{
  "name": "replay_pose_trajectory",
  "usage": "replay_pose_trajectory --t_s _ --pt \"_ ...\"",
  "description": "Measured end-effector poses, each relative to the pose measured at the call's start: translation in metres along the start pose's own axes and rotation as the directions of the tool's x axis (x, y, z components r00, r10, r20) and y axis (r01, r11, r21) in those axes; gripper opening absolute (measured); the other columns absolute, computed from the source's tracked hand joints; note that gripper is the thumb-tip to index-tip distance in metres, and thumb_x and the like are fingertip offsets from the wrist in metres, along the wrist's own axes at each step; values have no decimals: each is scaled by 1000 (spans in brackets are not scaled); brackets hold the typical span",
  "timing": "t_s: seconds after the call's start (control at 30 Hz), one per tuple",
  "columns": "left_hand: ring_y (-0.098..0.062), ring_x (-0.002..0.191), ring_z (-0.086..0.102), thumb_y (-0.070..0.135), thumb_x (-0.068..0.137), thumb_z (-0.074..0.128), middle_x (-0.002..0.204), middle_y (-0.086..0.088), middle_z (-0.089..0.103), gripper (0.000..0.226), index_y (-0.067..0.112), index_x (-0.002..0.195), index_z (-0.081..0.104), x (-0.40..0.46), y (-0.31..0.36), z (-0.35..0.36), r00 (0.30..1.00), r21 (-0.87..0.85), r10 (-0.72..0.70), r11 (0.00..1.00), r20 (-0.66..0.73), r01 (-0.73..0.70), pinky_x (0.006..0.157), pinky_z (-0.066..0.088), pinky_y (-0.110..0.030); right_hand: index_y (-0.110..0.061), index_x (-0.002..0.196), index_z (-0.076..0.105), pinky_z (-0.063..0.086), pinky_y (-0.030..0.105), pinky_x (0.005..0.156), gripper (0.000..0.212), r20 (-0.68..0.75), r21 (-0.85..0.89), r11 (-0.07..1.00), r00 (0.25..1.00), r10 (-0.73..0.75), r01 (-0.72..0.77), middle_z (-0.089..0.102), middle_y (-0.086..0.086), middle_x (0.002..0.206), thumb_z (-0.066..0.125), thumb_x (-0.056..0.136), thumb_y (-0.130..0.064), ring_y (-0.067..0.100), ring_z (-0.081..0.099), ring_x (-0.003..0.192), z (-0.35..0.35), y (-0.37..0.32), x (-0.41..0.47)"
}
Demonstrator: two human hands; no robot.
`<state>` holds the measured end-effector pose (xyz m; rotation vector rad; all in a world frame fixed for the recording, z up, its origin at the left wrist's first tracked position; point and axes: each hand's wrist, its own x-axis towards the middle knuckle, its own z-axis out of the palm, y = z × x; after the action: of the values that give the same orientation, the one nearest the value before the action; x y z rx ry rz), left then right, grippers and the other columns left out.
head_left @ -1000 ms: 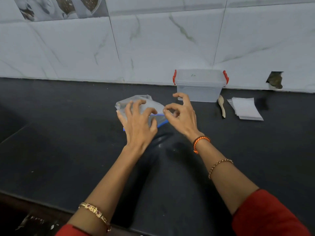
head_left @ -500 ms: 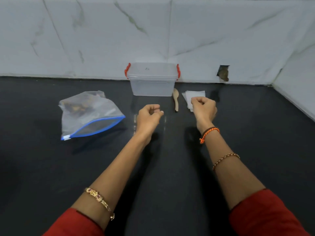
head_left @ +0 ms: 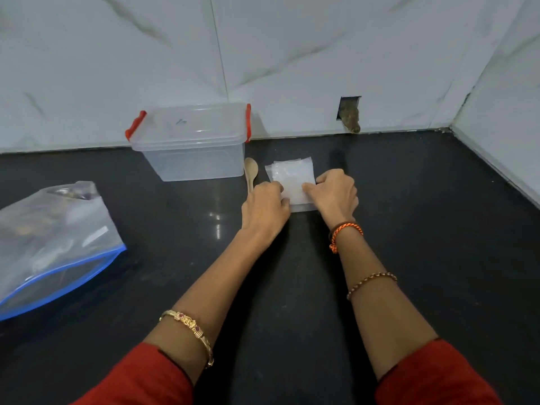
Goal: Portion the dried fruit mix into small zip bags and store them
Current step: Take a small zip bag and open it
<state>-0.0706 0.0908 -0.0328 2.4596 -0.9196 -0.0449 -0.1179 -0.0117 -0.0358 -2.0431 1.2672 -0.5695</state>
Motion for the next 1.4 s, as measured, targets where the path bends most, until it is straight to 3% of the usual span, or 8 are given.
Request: replay_pose_trajectory --t_s 0.33,0.47,0.57,0.63,0.87,1.13,1.3,1.4 --pt "-32 105 57 14 90 50 117 -10 60 30 9 120 56 1 -5 4 1000 26 17 1000 -25 -17 79 44 -37 -12 93 67 51 31 75 12 -91 300 953 996 -15 42 66 -1 81 62 86 -21 14 60 81 -6 9 0" --pt "-31 98 60 20 94 44 109 -9 64 22 16 106 61 -7 -8 -17 987 -234 -49 972 -155 11 73 44 -33 -18 82 65 53 29 72 4 -59 567 823 998 -1 34 63 -8 71 67 84 -21 9 61 74 -18 0 -21" --pt "-27 85 63 29 95 49 97 -9 68 23 16 83 62 -20 -7 -42 974 -763 -225 629 4 148 62 43 -28 -14 84 66 46 14 61 4 45 687 726 997 -67 18 62 -7 72 67 84 -18 0 56 66 -27 -14 -51" --pt "-15 65 55 26 93 54 71 -2 60 23 15 74 60 -35 -12 -58 968 -851 -250 503 22 149 58 42 -26 -13 77 65 41 9 51 7 141 690 723 981 -137 2 59 -11 62 68 83 -15 -4 51 54 -29 -23 -76" --pt "-23 84 62 21 92 56 86 -10 67 19 6 88 66 -83 -61 -95 976 -714 -178 699 -125 36 79 51 -38 -21 84 66 44 18 67 10 240 722 687 961 -138 -82 64 -7 84 62 87 -30 5 54 81 -28 -43 -135" --pt "-2 65 48 20 94 52 70 10 53 15 11 84 59 -119 -105 -128 991 -373 68 922 -117 -107 55 37 -7 -13 88 70 44 11 55 8 342 581 812 891 -299 49 67 -9 83 64 85 -11 2 57 70 -23 -65 -174" --pt "-11 74 55 19 93 54 82 0 60 14 8 95 62 -132 -122 -135 988 -305 90 944 -127 -126 63 40 -16 -4 96 69 44 8 47 16 380 585 810 871 -312 35 65 0 71 67 81 -4 -3 56 47 -12 -68 -195" --pt "-20 101 58 24 89 60 108 -6 64 32 10 117 57 -141 -128 -137 978 -267 115 950 -177 -160 89 47 -35 -3 99 68 41 8 43 19 374 589 808 883 -283 10 63 2 68 65 81 1 -3 51 39 -8 -71 -205"
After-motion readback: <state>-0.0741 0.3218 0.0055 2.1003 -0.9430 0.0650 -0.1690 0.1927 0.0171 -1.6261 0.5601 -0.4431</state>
